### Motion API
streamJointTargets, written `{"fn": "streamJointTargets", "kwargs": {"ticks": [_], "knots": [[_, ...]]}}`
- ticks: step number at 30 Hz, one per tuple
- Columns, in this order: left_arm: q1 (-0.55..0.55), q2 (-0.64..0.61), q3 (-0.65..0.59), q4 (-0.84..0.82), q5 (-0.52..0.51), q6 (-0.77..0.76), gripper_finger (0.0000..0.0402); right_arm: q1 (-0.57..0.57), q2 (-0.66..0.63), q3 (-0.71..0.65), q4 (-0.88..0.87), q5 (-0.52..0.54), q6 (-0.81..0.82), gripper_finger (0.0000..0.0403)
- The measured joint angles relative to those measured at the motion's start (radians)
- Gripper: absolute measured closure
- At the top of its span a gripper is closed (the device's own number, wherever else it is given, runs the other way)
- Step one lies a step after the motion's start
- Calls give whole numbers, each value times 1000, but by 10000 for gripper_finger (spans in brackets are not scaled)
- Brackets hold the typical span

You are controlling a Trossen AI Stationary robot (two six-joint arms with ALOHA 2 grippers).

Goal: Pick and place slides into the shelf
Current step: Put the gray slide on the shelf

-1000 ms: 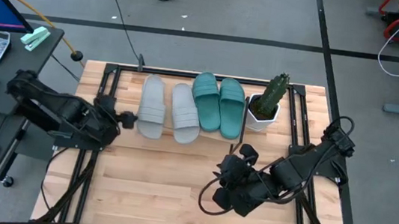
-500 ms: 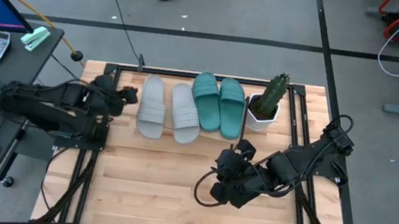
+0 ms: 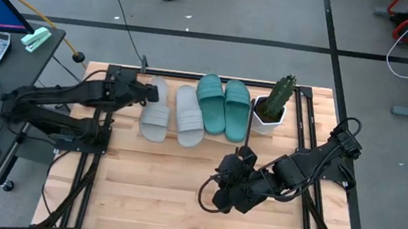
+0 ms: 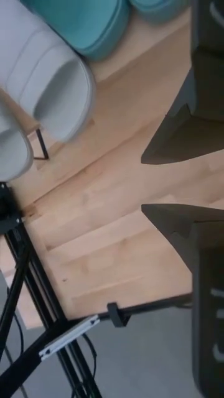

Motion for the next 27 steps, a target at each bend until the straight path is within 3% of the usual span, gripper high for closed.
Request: {"fn": "streamJointTargets", "kwargs": {"ticks": [8, 12, 27], "knots": [[26, 63, 0, 87, 41, 88, 113, 3, 0, 0, 25, -13, 25, 284], [35, 68, 0, 97, 53, 97, 133, 3, 0, 0, 36, -13, 27, 284], [54, 68, 0, 127, 64, 126, 325, 3, 0, 0, 38, -9, 25, 284]]}}
